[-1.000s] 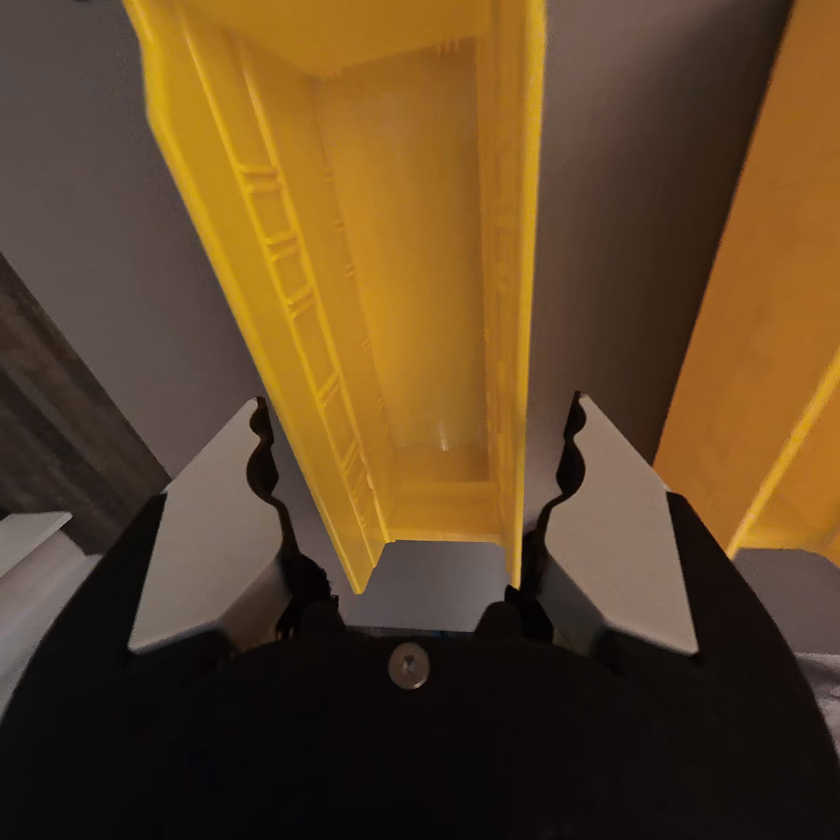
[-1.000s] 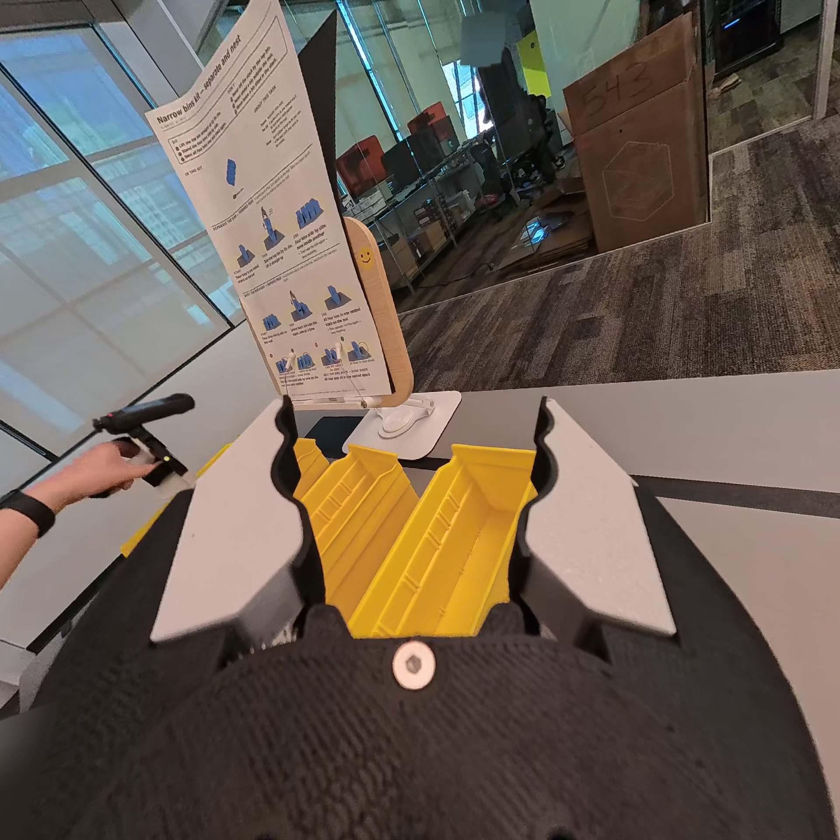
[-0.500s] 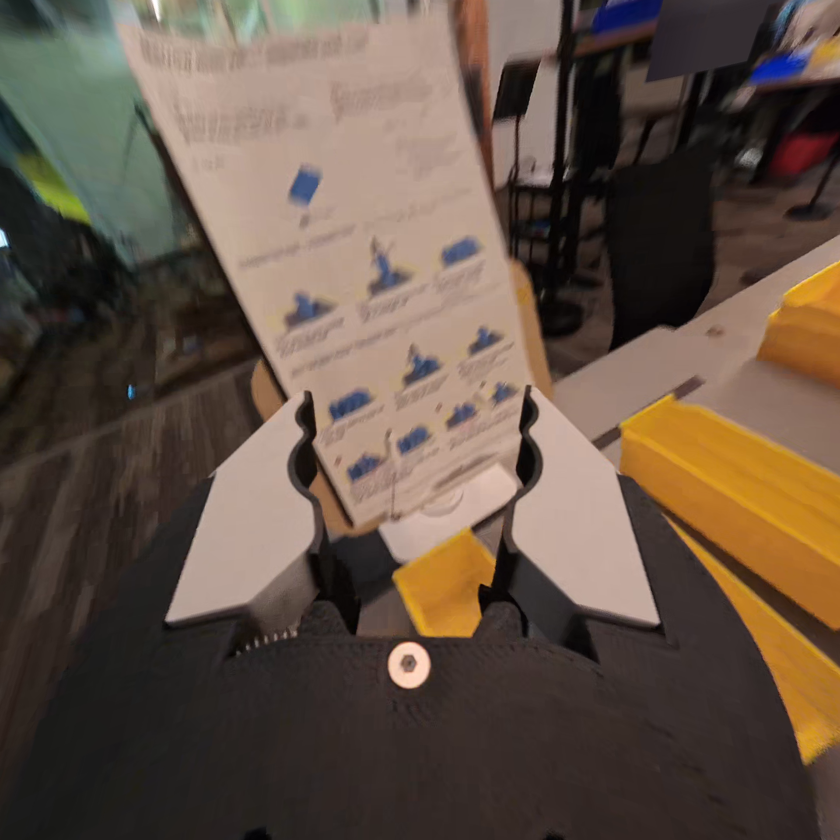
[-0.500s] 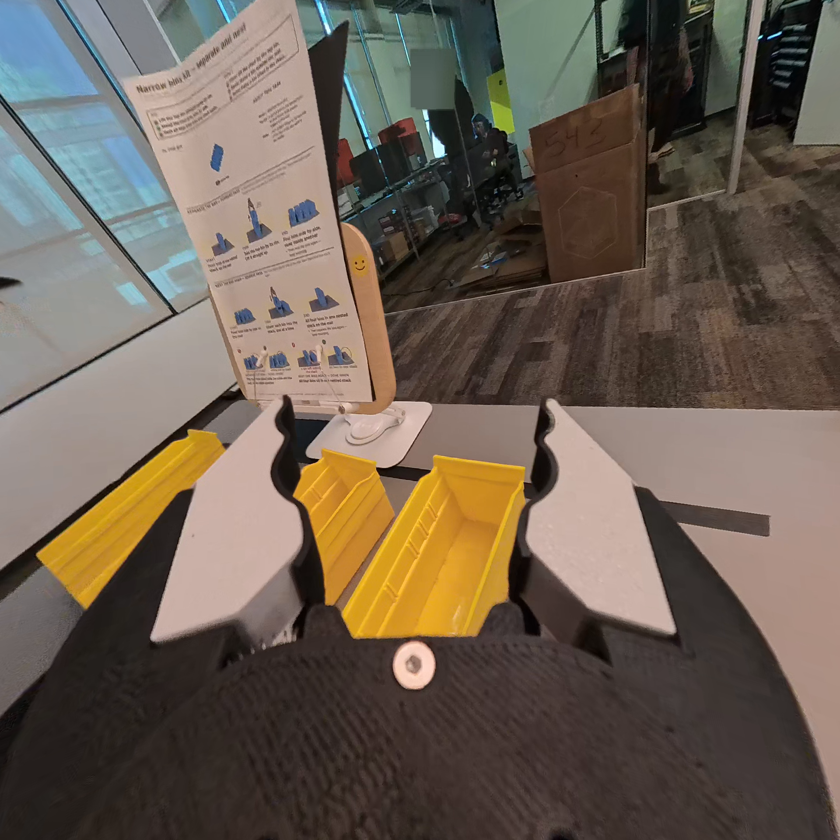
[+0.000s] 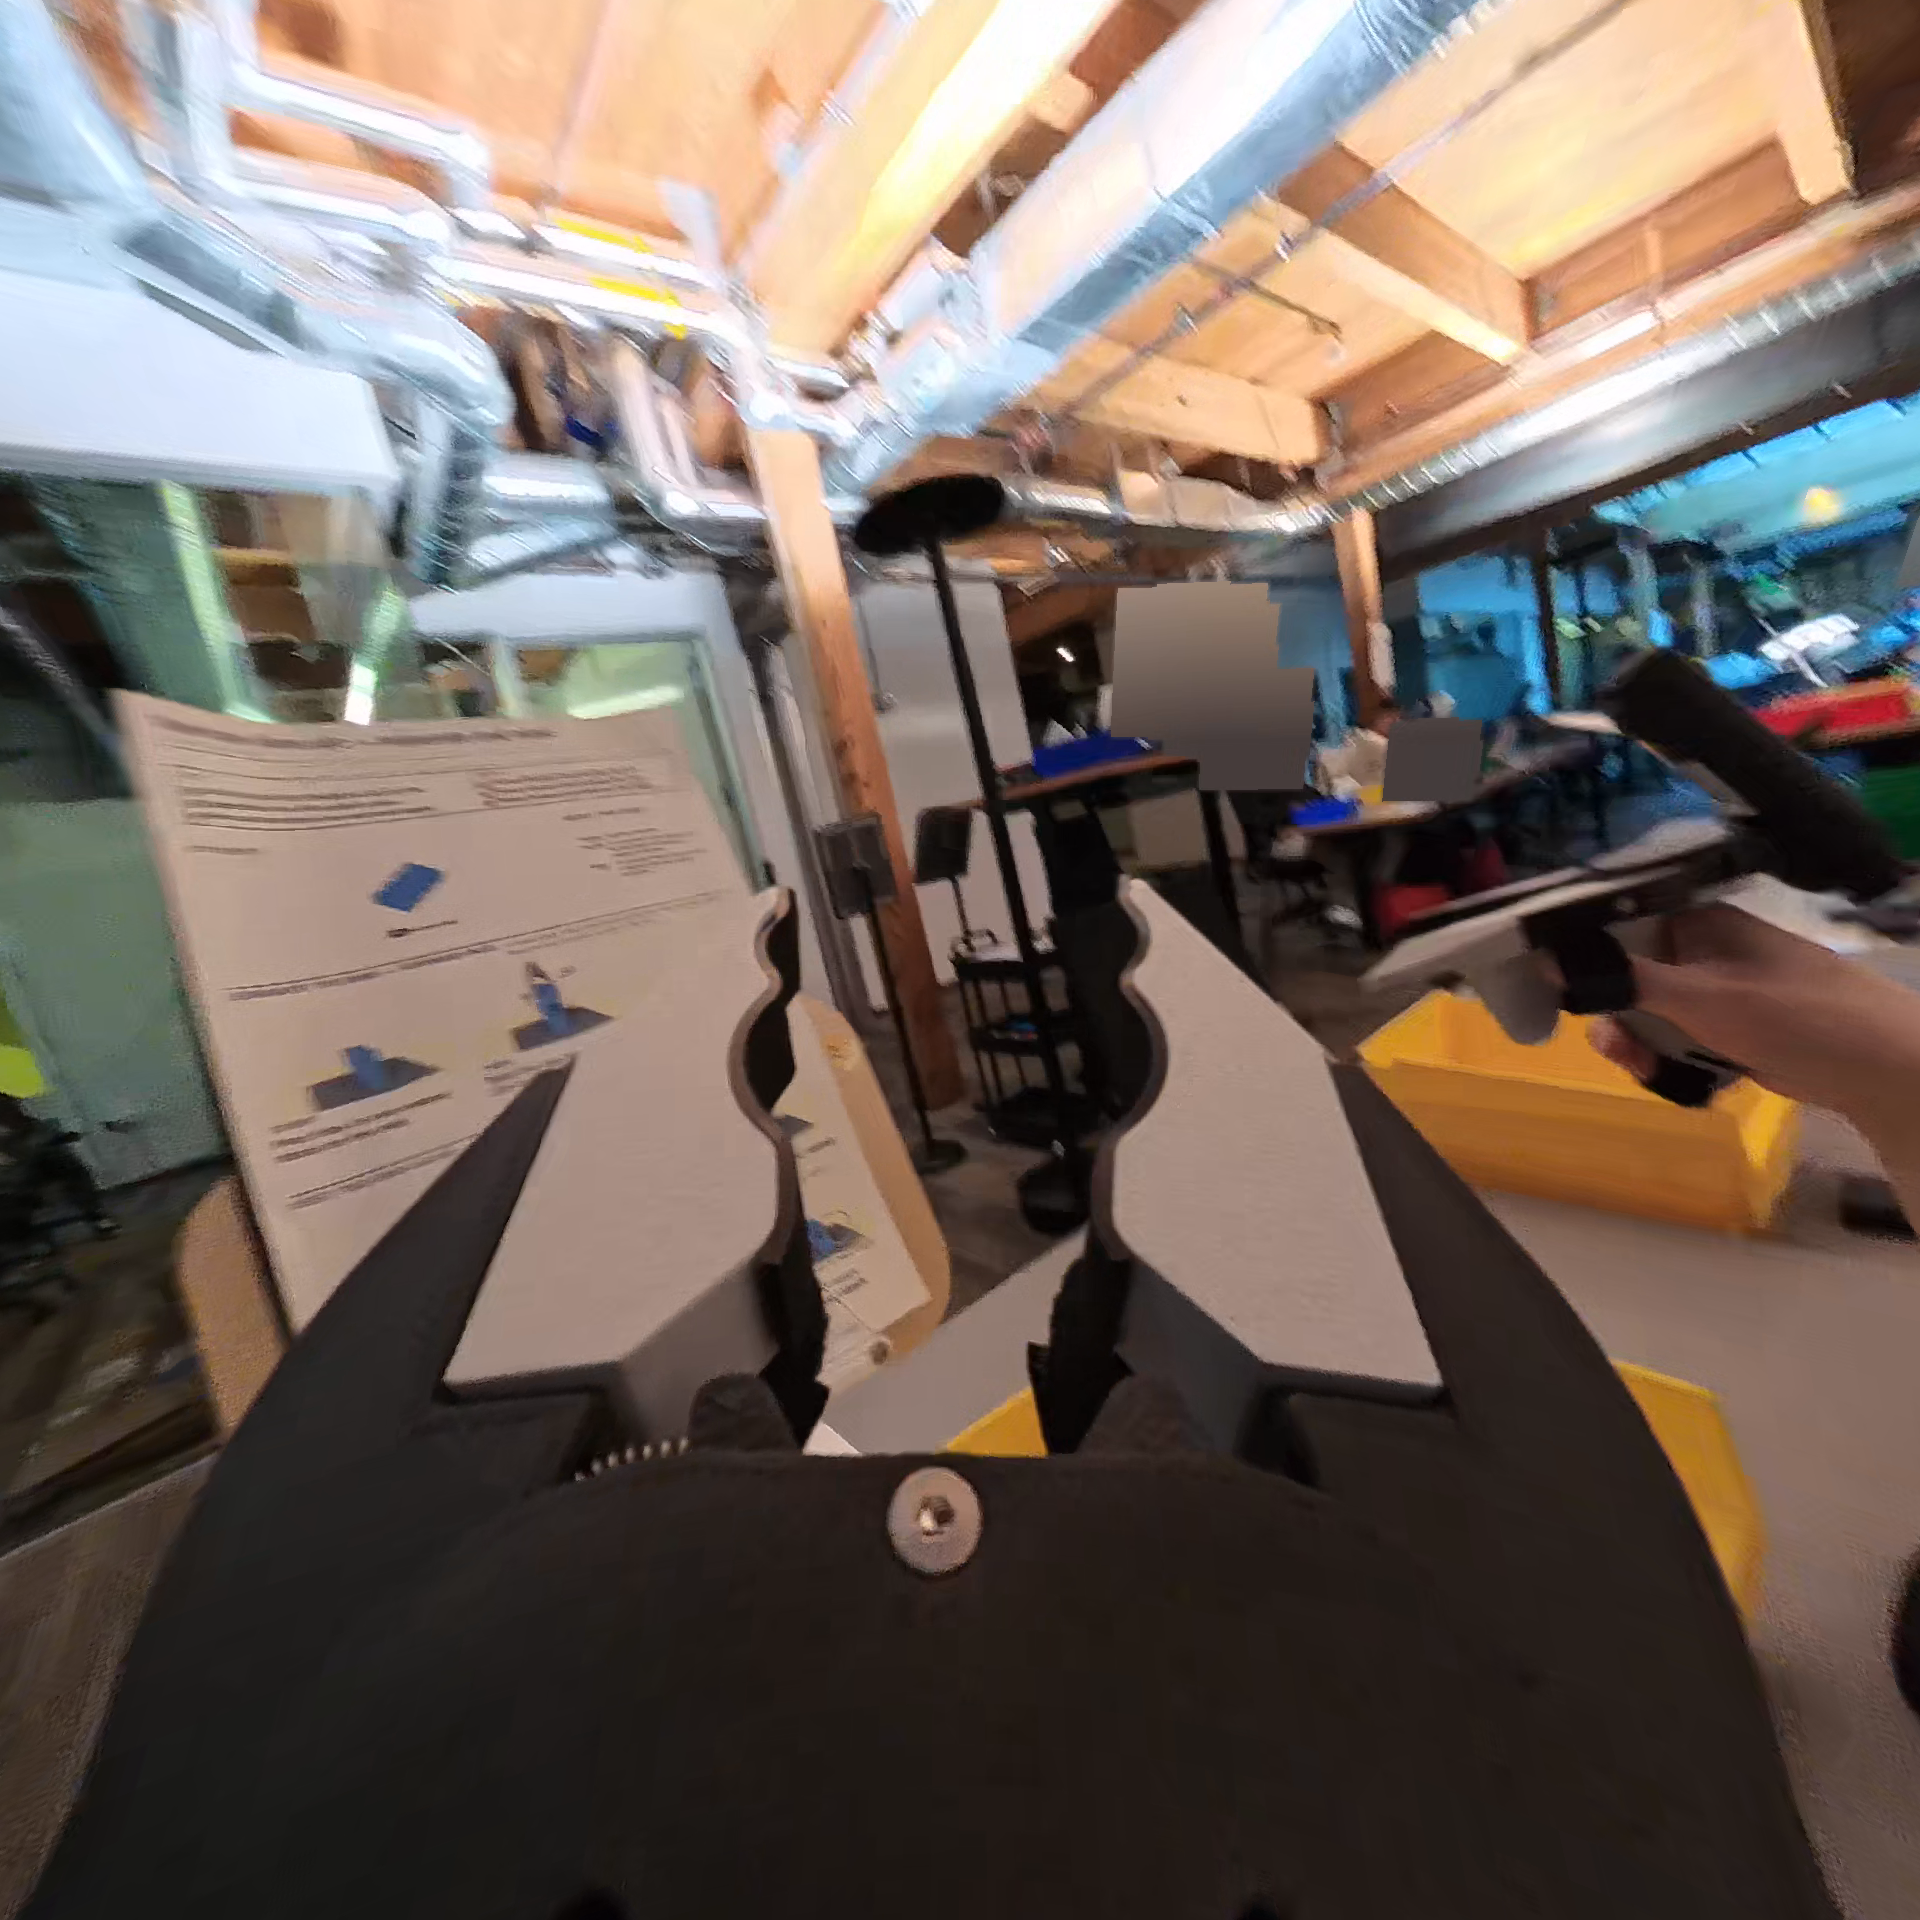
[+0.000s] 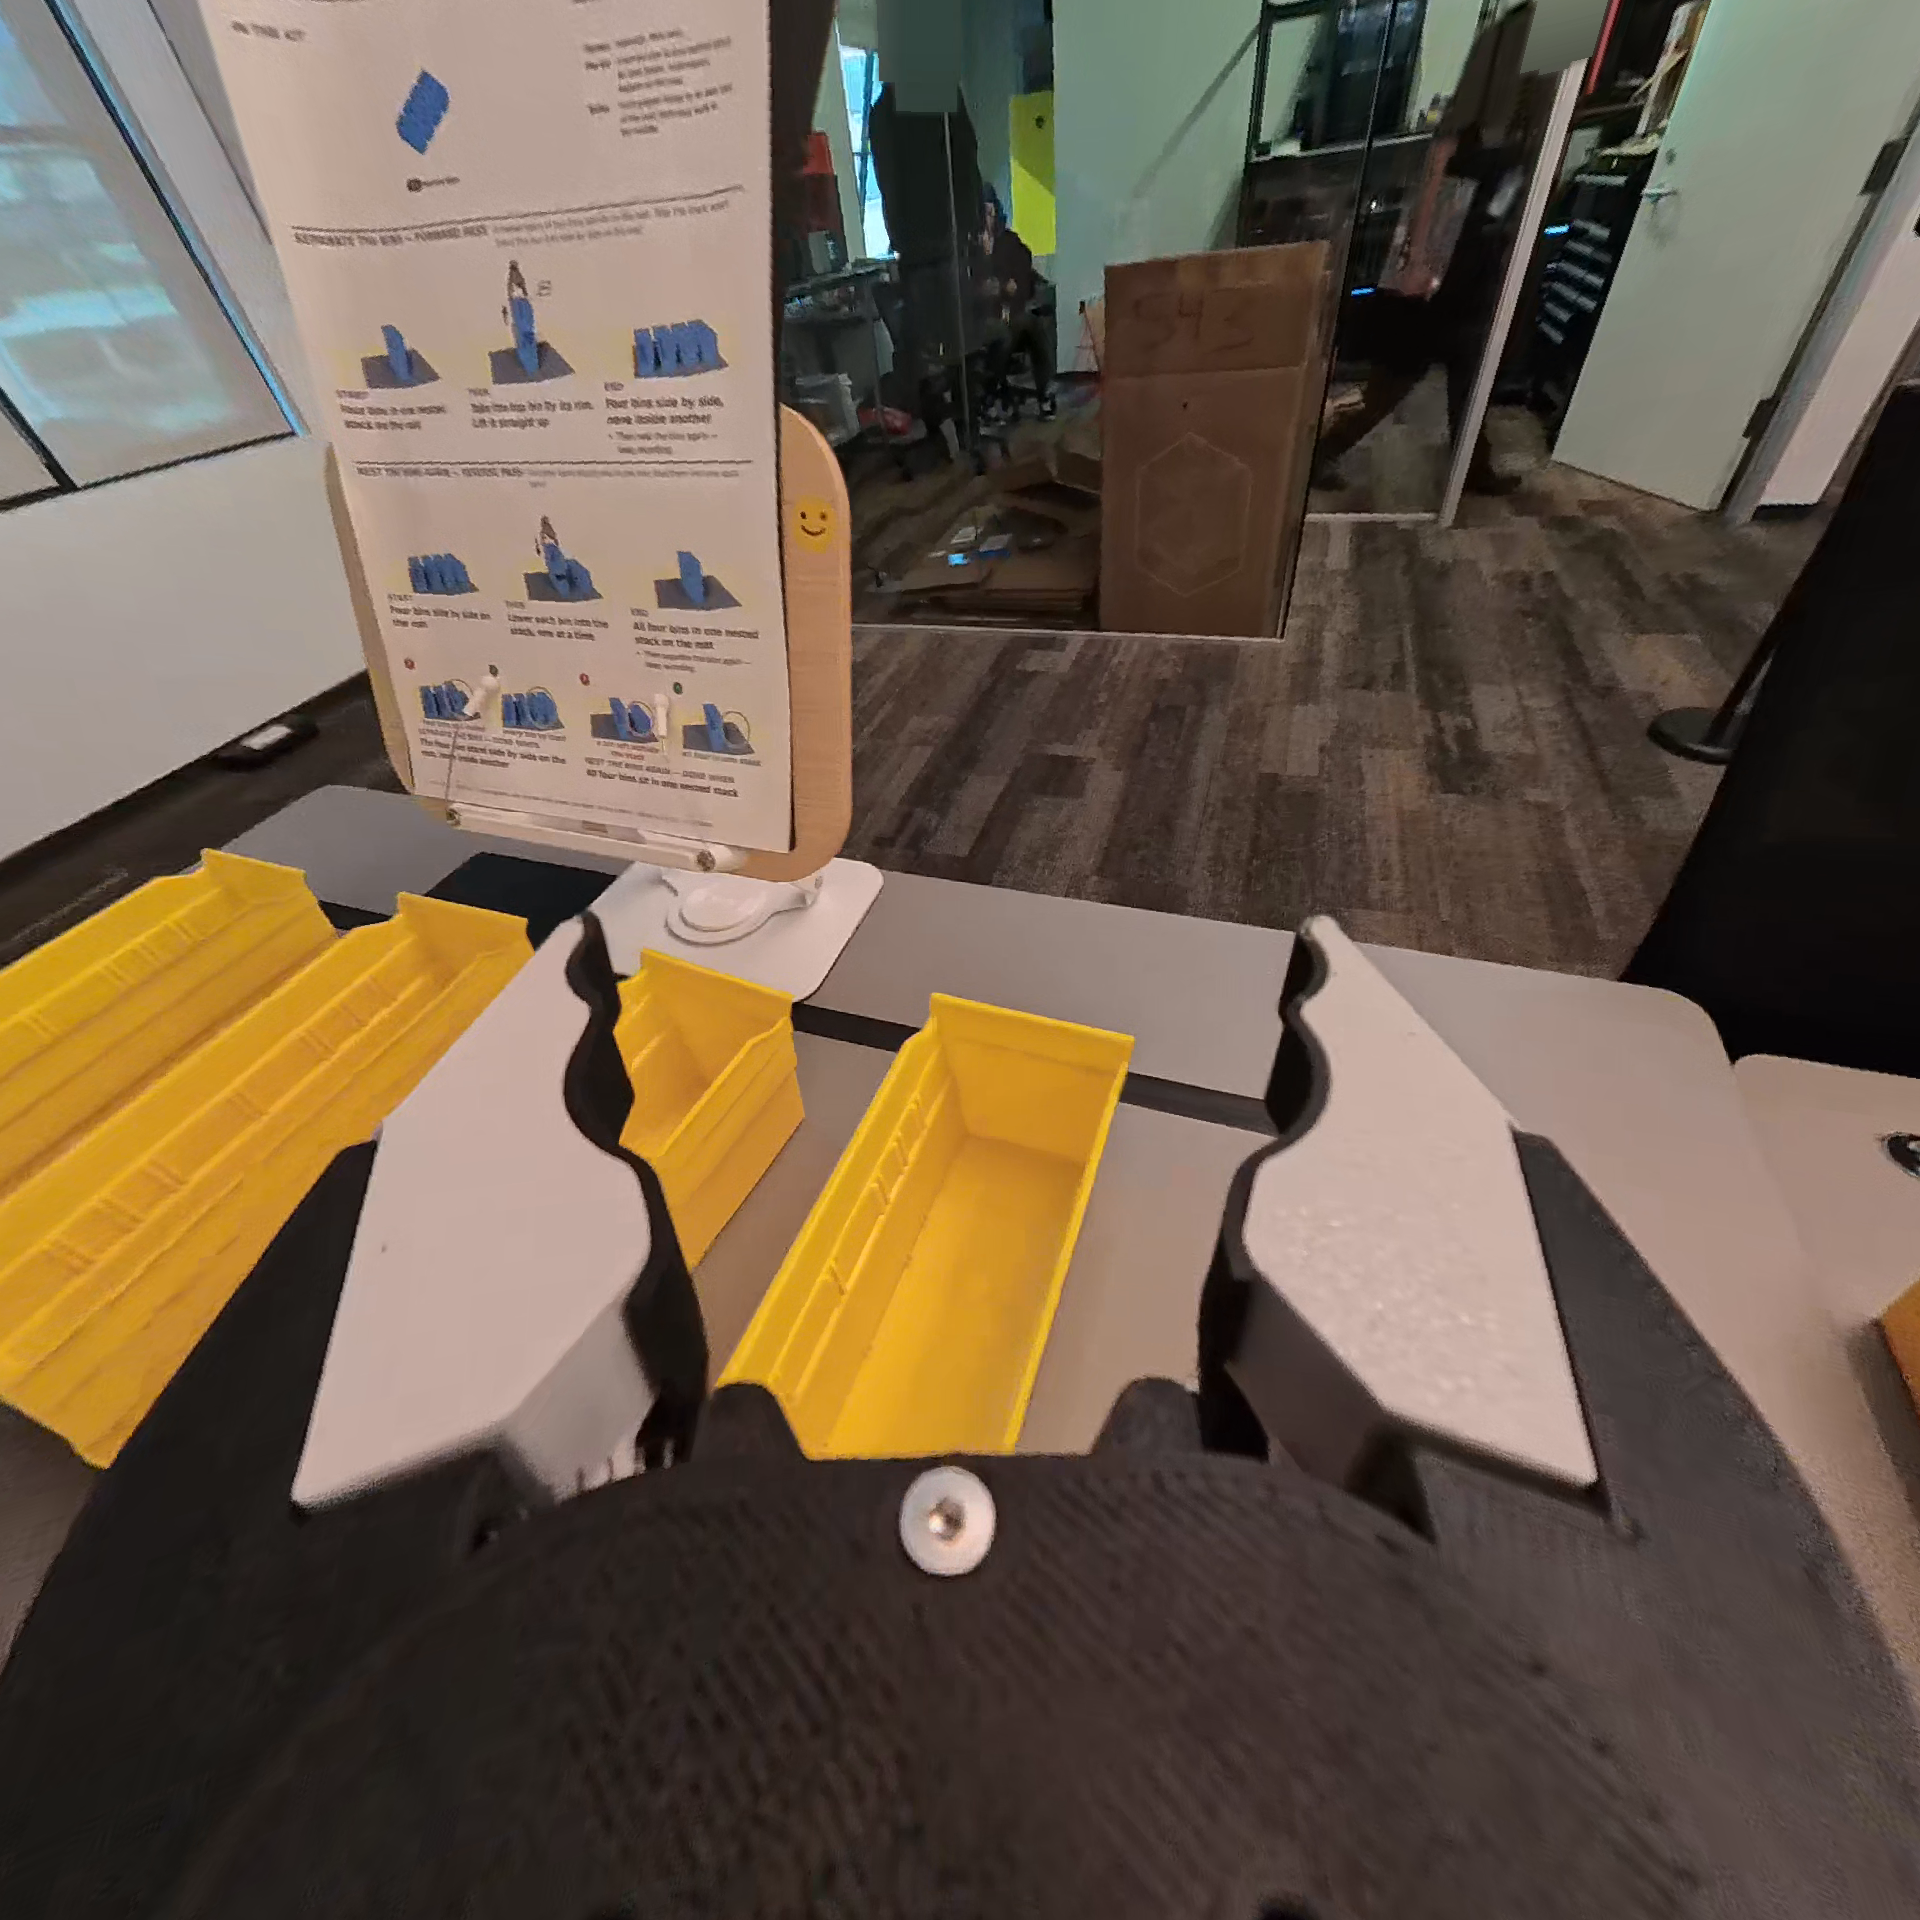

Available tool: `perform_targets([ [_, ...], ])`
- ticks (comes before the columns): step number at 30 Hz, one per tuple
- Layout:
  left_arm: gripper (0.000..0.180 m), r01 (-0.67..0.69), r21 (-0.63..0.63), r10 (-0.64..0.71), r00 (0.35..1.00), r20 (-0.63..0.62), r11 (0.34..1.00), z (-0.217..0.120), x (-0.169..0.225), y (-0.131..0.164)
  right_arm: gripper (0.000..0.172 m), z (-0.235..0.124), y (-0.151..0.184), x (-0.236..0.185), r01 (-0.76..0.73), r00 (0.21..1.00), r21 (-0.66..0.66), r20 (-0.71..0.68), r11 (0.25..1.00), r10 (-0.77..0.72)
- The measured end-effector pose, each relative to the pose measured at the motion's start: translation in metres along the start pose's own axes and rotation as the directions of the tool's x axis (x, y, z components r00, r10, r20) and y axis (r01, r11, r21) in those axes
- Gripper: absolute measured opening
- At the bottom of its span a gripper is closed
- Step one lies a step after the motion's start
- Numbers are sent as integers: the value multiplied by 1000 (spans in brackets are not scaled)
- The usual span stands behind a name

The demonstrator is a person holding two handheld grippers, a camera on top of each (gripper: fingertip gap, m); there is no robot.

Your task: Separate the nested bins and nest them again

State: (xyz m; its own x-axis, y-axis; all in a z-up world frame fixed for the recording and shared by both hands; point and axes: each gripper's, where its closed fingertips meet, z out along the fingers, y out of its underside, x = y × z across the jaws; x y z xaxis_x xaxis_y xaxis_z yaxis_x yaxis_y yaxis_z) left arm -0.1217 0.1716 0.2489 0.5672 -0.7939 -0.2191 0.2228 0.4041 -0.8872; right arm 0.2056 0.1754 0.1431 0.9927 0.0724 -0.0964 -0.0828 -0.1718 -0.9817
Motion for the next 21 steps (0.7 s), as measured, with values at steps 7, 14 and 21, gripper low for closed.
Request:
perform_targets([
  [7, 59, 104, -18, -103, 994, 22, 994, -38, -41, -3, 127, 1, 38, -24, 55, 988, -205, -127, 977, -82],
  [14, 56, 267, -93, -265, 964, 33, 959, -69, -87, 7, 133, 55, 122, -33, -31, 982, -566, -171, 824, -80],
  [21, 57, 377, -186, -392, 918, -52, 907, -93, -98, 18, 144, 80, 199, -22, -82, 962, -846, -206, 526, -182],
])
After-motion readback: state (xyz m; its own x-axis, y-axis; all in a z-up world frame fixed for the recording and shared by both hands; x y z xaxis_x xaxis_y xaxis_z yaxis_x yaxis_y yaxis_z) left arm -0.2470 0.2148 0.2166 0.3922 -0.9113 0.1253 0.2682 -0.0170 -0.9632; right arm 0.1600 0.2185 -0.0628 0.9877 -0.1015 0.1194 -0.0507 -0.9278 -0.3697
